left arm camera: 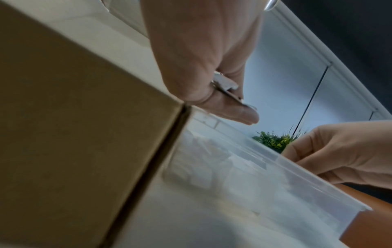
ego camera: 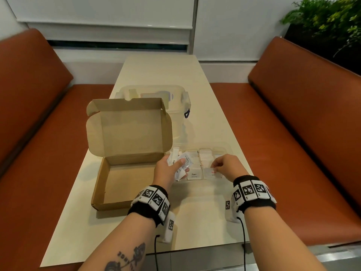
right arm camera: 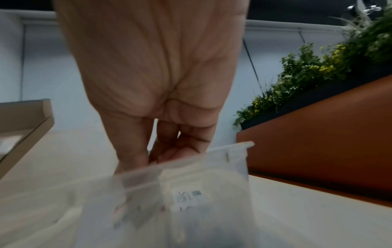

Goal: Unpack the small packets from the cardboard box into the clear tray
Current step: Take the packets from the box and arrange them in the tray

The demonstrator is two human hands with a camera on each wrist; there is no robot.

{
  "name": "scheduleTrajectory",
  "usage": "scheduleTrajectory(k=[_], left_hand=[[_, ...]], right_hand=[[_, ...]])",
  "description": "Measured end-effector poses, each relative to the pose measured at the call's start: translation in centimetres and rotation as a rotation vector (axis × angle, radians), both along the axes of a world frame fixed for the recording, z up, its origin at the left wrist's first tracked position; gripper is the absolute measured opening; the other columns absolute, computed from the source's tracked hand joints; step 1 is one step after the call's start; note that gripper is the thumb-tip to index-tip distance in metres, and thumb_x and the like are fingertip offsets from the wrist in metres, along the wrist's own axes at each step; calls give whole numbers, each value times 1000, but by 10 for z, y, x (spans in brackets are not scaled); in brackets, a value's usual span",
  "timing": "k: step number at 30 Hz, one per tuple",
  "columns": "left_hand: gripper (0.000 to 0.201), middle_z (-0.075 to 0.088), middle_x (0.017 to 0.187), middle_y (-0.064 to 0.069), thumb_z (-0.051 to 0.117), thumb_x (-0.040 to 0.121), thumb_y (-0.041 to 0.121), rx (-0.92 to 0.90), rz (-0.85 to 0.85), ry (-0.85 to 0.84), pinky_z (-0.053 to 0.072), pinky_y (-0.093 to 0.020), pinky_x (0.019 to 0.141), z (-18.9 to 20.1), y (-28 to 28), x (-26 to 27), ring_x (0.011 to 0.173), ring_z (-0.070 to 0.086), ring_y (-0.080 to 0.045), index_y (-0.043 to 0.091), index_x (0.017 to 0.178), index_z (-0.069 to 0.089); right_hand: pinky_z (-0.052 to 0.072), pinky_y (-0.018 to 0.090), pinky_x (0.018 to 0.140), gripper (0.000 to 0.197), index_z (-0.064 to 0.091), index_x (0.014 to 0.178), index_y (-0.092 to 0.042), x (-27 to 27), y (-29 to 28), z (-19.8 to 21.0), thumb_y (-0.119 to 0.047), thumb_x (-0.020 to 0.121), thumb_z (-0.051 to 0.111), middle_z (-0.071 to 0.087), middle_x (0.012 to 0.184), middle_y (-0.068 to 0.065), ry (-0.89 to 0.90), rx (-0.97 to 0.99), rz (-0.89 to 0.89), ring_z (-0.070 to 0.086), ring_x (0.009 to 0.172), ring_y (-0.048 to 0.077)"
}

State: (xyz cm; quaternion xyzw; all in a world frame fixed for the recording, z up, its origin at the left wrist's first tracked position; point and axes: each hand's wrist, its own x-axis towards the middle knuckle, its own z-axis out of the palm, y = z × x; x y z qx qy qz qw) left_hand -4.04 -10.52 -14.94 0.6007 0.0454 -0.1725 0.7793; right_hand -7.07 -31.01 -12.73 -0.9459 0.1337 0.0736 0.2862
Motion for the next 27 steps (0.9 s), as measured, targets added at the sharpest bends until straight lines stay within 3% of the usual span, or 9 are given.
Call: scheduleTrajectory(k=[9,17,21,24,27], left_hand=[[17,73,93,-13,70,85,8,-38,-18,7,56,-29,55,-3,-8,-5,74,72,-27,15,100,65],[17,74,89,-11,69,86,8,-36,-20,5,56,-29,54,-5,-9,-6,71,72,-26,14,101,65],[18,73,96,-14,69,86,9,-15,-26,-10,58,-31,58,-5,-8,-6,75,72,-28,15,102,64],[19,73,97,-13,69,85,9,-18,-29,-5,58,-31,60,-5,-8,-6,77,72,-28,15,103,64],[20,72,99,-15,68,86,6,-28,-29,9,57,-29,57,-4,-8,-6,75,72,-27,13,104,64]], right_hand=[[49,26,84,16,75,89,-13,-6,11,-22,-5,85,61,68,99,7,-85,-16,-48,63,94,21],[41,22,70,4,74,80,-18,-11,8,-29,-15,79,72,70,86,-1,-151,-23,-93,59,81,13],[39,23,71,5,70,77,-17,-10,9,-30,-13,81,70,55,86,-2,-149,-31,-97,51,79,12],[48,28,73,13,64,72,-19,-9,9,-30,-9,80,68,58,85,1,-130,-21,-90,54,77,16],[48,27,70,17,60,72,-18,-8,9,-31,-6,78,69,59,81,0,-133,-7,-109,54,74,15]])
